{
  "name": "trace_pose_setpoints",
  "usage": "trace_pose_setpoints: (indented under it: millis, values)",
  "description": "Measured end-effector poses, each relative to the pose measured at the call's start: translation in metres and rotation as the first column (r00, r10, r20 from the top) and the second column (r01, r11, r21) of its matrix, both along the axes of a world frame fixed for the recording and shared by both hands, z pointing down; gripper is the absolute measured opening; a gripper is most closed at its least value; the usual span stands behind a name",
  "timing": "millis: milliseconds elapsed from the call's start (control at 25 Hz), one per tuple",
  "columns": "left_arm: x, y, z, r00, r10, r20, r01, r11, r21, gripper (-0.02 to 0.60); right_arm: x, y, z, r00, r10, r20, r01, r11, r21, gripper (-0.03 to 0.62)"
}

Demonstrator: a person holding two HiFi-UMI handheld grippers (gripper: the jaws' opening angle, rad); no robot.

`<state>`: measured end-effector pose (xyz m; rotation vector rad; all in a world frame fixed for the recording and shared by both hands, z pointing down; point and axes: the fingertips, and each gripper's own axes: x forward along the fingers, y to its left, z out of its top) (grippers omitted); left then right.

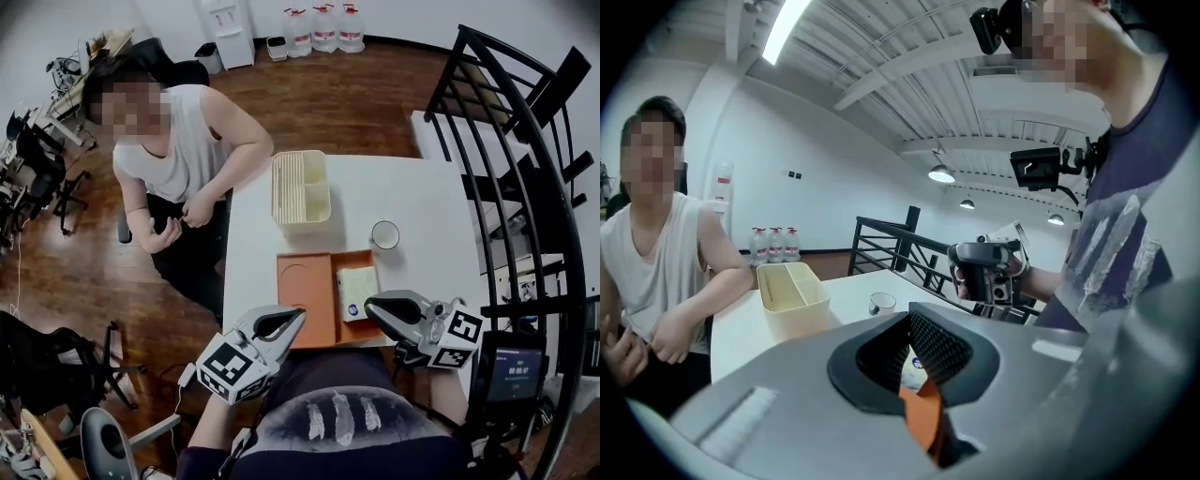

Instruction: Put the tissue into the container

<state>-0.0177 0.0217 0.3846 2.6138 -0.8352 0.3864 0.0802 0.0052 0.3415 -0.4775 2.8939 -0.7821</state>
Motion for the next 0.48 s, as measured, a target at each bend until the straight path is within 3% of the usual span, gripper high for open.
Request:
trace_pose_setpoints:
  millis: [120, 480]
  values:
    - [0.009, -0.002, -0.001, 1.000, -0.007, 0.027, 0.006, 1.000, 0.011, 0.014, 0.002, 0.005, -0.007, 0.997, -0.054, 0.058, 0.056, 0.998, -0.026, 0.003]
    - [0.016, -0.005, -0.014, 0.996, -0.087, 0.010, 0.087, 0.995, 0.042, 0.014, -0.016, 0.004, -0.018, 0.961, -0.256, 0.105, 0.260, 0.965, -0.025, 0.002]
